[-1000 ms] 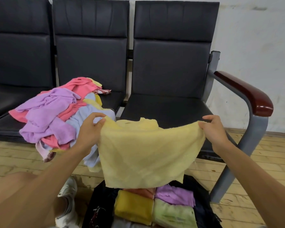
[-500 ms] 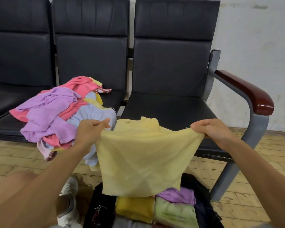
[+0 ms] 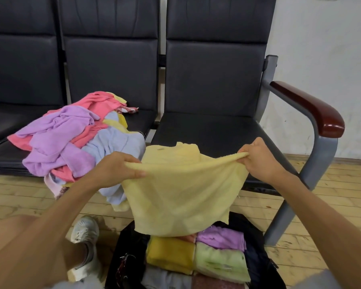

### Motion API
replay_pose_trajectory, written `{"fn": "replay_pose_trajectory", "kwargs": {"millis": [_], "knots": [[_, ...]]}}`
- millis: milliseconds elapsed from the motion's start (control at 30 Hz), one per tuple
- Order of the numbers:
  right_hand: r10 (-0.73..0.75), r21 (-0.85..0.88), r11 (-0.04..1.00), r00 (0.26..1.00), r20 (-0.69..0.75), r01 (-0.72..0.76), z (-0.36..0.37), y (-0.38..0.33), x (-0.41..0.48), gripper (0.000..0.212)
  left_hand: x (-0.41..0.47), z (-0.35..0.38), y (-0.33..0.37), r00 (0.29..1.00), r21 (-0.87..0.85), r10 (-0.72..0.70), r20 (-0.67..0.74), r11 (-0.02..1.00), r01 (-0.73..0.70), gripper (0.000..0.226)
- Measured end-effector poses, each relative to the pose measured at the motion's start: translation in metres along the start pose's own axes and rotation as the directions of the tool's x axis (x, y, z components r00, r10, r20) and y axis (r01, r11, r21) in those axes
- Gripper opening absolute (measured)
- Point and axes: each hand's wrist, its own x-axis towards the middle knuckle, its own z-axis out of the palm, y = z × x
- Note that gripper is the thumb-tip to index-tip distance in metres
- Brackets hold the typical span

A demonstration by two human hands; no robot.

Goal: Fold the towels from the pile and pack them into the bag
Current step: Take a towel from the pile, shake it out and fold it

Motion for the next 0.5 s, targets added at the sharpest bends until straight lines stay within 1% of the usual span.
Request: {"fn": "replay_pose_trajectory", "kwargs": {"millis": [67, 100, 133, 167, 233, 267, 300, 333, 367, 400, 433, 467, 500], "knots": [[0.015, -0.122, 0.993, 0.999, 0.030, -0.011, 0.001, 0.006, 0.001, 0.019, 0.002, 0.000, -0.005, 0.996, 0.168, 0.085, -0.019, 0.983, -0.080, 0.021], [0.029, -0.184, 0.983, 0.998, 0.059, -0.017, 0.002, 0.009, 0.001, 0.019, 0.003, 0.000, -0.009, 0.994, 0.191, 0.100, -0.040, 0.977, -0.091, 0.030], [0.056, -0.216, 0.976, 0.995, 0.085, -0.036, 0.003, 0.013, 0.002, 0.019, 0.004, 0.000, -0.012, 0.991, 0.189, 0.115, -0.069, 0.977, -0.100, 0.035], [0.084, -0.238, 0.970, 0.991, 0.104, -0.057, 0.005, 0.016, 0.002, 0.020, 0.005, 0.000, -0.015, 0.988, 0.176, 0.112, -0.104, 0.980, -0.092, 0.036], [0.117, -0.298, 0.952, 0.980, 0.161, -0.065, 0.005, 0.021, 0.003, 0.022, 0.005, -0.002, -0.019, 0.978, 0.139, 0.116, -0.174, 0.986, -0.092, 0.029], [0.127, -0.295, 0.953, 0.975, 0.184, -0.068, 0.004, 0.020, 0.003, 0.024, 0.004, -0.002, -0.019, 0.972, 0.123, 0.115, -0.206, 0.988, -0.091, 0.026], [0.124, -0.224, 0.972, 0.973, 0.197, -0.078, 0.004, 0.018, 0.003, 0.027, 0.004, -0.002, -0.019, 0.966, 0.113, 0.110, -0.236, 0.990, -0.085, 0.025], [0.123, -0.072, 0.991, 0.973, 0.194, -0.110, 0.003, 0.015, 0.003, 0.030, 0.004, -0.002, -0.019, 0.957, 0.110, 0.108, -0.268, 0.991, -0.080, 0.027], [0.131, 0.133, 0.979, 0.974, 0.186, -0.157, 0.003, 0.013, 0.002, 0.031, 0.005, -0.002, -0.019, 0.949, 0.104, 0.096, -0.302, 0.992, -0.067, 0.033], [0.156, 0.336, 0.918, 0.970, 0.185, -0.212, 0.003, 0.009, 0.001, 0.030, 0.006, -0.004, -0.016, 0.936, 0.084, 0.080, -0.342, 0.995, -0.054, 0.042], [0.181, 0.510, 0.821, 0.965, 0.192, -0.256, 0.002, 0.004, -0.001, 0.029, 0.006, -0.006, -0.013, 0.922, 0.046, 0.055, -0.382, 0.998, -0.041, 0.049], [0.198, 0.640, 0.715, 0.959, 0.201, -0.282, 0.002, 0.001, -0.001, 0.028, 0.006, -0.008, -0.009, 0.904, -0.003, 0.030, -0.427, 0.999, -0.035, 0.052], [0.209, 0.730, 0.619, 0.957, 0.202, -0.290, 0.003, -0.003, -0.002, 0.026, 0.004, -0.009, -0.004, 0.885, -0.052, 0.010, -0.465, 0.998, -0.039, 0.054]]}}
